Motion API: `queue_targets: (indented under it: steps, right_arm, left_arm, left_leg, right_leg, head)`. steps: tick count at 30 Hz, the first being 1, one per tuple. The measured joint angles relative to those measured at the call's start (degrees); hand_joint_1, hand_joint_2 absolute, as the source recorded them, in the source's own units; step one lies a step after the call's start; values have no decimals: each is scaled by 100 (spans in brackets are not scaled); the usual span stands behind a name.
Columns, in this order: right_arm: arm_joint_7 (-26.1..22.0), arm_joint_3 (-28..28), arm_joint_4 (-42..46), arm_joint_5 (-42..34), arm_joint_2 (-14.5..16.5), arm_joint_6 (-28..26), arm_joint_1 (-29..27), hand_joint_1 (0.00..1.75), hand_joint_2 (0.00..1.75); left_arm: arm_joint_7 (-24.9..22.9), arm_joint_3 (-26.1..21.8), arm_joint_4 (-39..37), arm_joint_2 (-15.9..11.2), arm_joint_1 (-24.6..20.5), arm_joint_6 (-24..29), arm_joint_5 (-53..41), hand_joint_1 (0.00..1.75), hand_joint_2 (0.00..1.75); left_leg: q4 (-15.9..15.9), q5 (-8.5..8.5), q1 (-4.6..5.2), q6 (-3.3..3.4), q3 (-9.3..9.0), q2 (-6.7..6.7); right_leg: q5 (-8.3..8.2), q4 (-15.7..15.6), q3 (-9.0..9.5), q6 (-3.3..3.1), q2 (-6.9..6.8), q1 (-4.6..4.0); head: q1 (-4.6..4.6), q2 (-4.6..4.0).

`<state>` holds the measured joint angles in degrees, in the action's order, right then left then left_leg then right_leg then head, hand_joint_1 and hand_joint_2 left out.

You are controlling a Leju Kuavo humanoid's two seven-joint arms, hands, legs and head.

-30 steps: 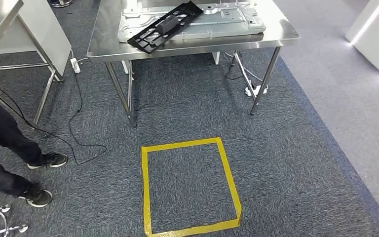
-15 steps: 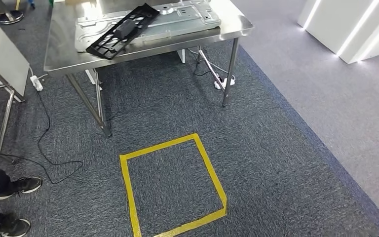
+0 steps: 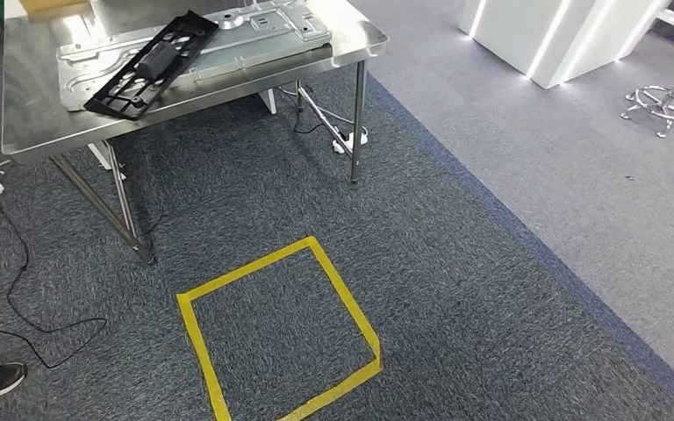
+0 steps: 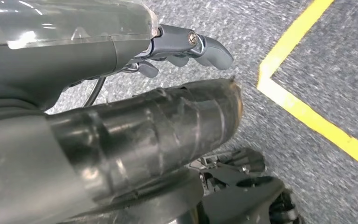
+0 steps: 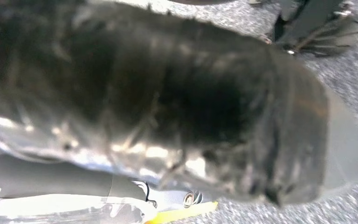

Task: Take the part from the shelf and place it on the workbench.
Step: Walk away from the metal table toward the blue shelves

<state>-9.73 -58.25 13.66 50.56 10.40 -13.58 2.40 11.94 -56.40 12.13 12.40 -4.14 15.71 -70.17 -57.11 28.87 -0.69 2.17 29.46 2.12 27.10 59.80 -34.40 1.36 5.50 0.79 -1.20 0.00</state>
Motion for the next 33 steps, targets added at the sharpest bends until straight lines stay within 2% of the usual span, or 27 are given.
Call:
queue_targets:
  steps: [2, 3, 4, 5, 6, 7, 8, 10, 11, 13, 14, 16, 18, 19, 20, 21, 22, 23, 25, 26, 27, 28, 29, 30, 31, 33]
  right_arm:
    - [9, 0, -1, 14, 2, -3, 0, 0, 0]
    - [11, 0, -1, 22, 3, -3, 5, 0, 0]
    - [12, 0, -2, 30, 4, -3, 9, 0, 0]
    - [15, 0, -2, 31, 5, -2, 9, 0, 0]
    - [19, 0, -2, 22, 6, -2, 4, 0, 0]
    - [25, -1, -2, 5, 7, -1, -2, 0, 0]
    - [31, -1, -2, -13, 7, -1, -6, 0, 0]
    - [38, -2, -2, -31, 11, -1, 3, 0, 0]
    - [41, -2, -2, -28, 14, -1, 8, 0, 0]
    - [56, -3, -1, -14, 17, 0, 3, 0, 0]
    - [67, -3, -1, -5, 17, 1, -4, 0, 0]
    - [87, -4, 0, 13, 17, 2, -7, 0, 0]
    - [103, -4, 0, 32, 17, 10, -1, 0, 0]
    - [111, -4, 0, 45, 18, 15, -1, 0, 0]
    - [121, -3, 0, 63, 19, 22, -4, 0, 0]
    - [132, -3, 0, 83, 19, 27, -9, 0, 0]
    - [145, -2, 0, 110, 22, 33, -14, 0, 0]
    - [157, -2, 0, 140, 28, 42, -17, 0, 0]
    - [181, -1, -1, 192, 50, 58, -11, 0, 0]
    - [191, 1, -2, 215, 63, 65, -12, 0, 0]
    - [198, 3, -3, 238, 78, 68, -17, 0, 0]
    - [206, 5, -5, 264, 90, 70, -28, 0, 0]
    - [215, 7, -7, 287, 102, 71, -43, 0, 0]
    - [223, 9, -9, 304, 111, 71, -51, 0, 0]
    - [231, 11, -10, 316, 119, 71, -54, 0, 0]
    - [236, 19, -11, 337, 130, 71, -45, 0, 0]
  left_arm:
    - [2, -7, 0, 3, 0, 7, 4, 0, 0]
    - [2, -13, 0, 3, 6, 8, 7, 0, 0]
    - [1, -21, 0, 2, 16, 8, 14, 0, 0]
    - [-1, -30, 0, 1, 23, 9, 23, 0, 0]
    - [-2, -39, 0, -1, 25, 9, 33, 0, 0]
    - [-3, -46, 0, -1, 23, 9, 40, 0, 0]
    - [-3, -52, 0, 0, 20, 9, 43, 0, 0]
    - [-2, -63, 0, 0, 16, 9, 45, 0, 0]
    - [-1, -69, 0, -1, 12, 9, 45, 0, 0]
    - [-2, -79, 0, -3, -3, 9, 44, 0, 0]
    - [-2, -82, 0, -3, -12, 9, 43, 0, 0]
    - [6, -83, 0, -3, -18, 9, 40, 0, 0]
    - [16, -85, 0, -3, -2, 9, 42, 0, 0]
    - [18, -87, 0, -3, 11, 9, 44, 0, 0]
    - [20, -88, 0, -3, 23, 9, 45, 0, 0]
    - [22, -89, 0, -3, 30, 9, 48, 0, 0]
    - [22, -90, 0, -5, 34, 9, 50, 0, 0]
    - [23, -90, 0, -7, 35, 9, 52, 0, 0]
    - [23, -93, 0, -16, 39, 9, 58, 0, 0]
    - [22, -95, 0, -19, 35, 9, 61, 0, 0]
    - [20, -96, 0, -21, 28, 9, 64, 0, 0]
    - [16, -96, 0, -21, 17, 9, 67, 0, 0]
    - [11, -96, 0, -21, 9, 9, 70, 0, 0]
    - [7, -97, 0, -21, 7, 8, 72, 0, 0]
    - [4, -97, 0, -21, 13, 7, 73, 0, 0]
    - [1, -98, 0, -21, 33, 5, 74, 0, 0]
  left_leg:
    - [49, -36, 2, 56, -14, -159]
    - [51, -37, 11, 68, -11, -239]
    - [49, -32, 17, 72, -8, -327]
    - [48, -26, 21, 72, -8, -414]
    - [46, -18, 22, 67, -11, -494]
    - [44, -7, 21, 56, -19, -564]
    - [37, 9, 20, 37, -33, -627]
    - [5, 60, 44, -30, -45, -730]
    - [-8, 84, 58, -66, -51, -777]
    - [-9, 110, 61, -131, -89, -876]
    - [-29, 138, 45, -166, -104, -861]
    - [-297, 353, 14, -221, -9, -631]
    - [-986, 740, 2, -240, 307, -354]
    - [-1352, 881, 2, -238, 483, -305]
    - [-1590, 925, 3, -230, 605, -281]
    - [-1615, 847, 5, -213, 632, -267]
    - [-1415, 666, 7, -189, 556, -243]
    - [-1040, 429, 9, -156, 397, -173]
    - [-342, 127, 18, -99, 109, 48]
    - [-159, 73, 28, -81, 39, 122]
    - [-106, 80, 41, -67, 27, 140]
    - [-82, 59, 51, -49, 17, 89]
    - [-47, 30, 44, -16, 1, 31]
    - [-1, -4, 35, 25, -17, -29]
    - [45, -39, 25, 64, -32, -99]
    - [84, -68, 29, 109, -27, -250]
  right_leg:
    - [304, 498, -236, 16, -322, -13]
    - [488, 855, -406, 28, -419, -9]
    - [619, 1175, -558, 44, -459, 2]
    - [648, 1348, -635, 59, -483, 15]
    - [576, 1326, -612, 71, -506, 30]
    - [424, 1103, -483, 79, -547, 43]
    - [237, 734, -271, 79, -641, 52]
    - [28, 84, 78, 49, -856, 22]
    - [5, -71, 154, 24, -912, 4]
    - [12, -113, 148, -45, -823, -19]
    - [2, -124, 146, -80, -768, -18]
    - [-28, -150, 145, -151, -658, -9]
    - [-43, -151, 127, -197, -545, -19]
    - [-46, -145, 118, -209, -478, -32]
    - [-47, -136, 113, -215, -401, -46]
    - [-47, -125, 111, -217, -320, -56]
    - [-46, -116, 113, -217, -239, -61]
    - [-47, -109, 118, -217, -159, -64]
    - [-56, -97, 113, -192, -26, -68]
    - [-66, -96, 101, -168, 27, -64]
    - [-79, -101, 88, -134, 74, -57]
    - [-95, -113, 78, -96, 125, -48]
    - [-96, -106, 69, -66, 122, -42]
    - [-54, -53, 41, -41, 33, -48]
    - [53, 95, -31, -22, -102, -56]
    - [429, 725, -332, 7, -399, -54]
  head:
    - [-12, 0]
    - [-18, 0]
    - [-17, 0]
    - [-17, 0]
    - [-17, 0]
    - [-17, 0]
    - [-19, 0]
    - [-16, 0]
    - [-11, 0]
    - [-2, 0]
    - [-1, 0]
    - [0, 0]
    - [1, 0]
    - [1, 0]
    - [2, 0]
    - [2, -1]
    - [2, -1]
    - [2, -1]
    - [2, 0]
    - [0, 0]
    - [0, 0]
    - [1, 0]
    - [-1, 0]
    - [-2, 0]
    - [-7, 0]
    - [-15, 0]
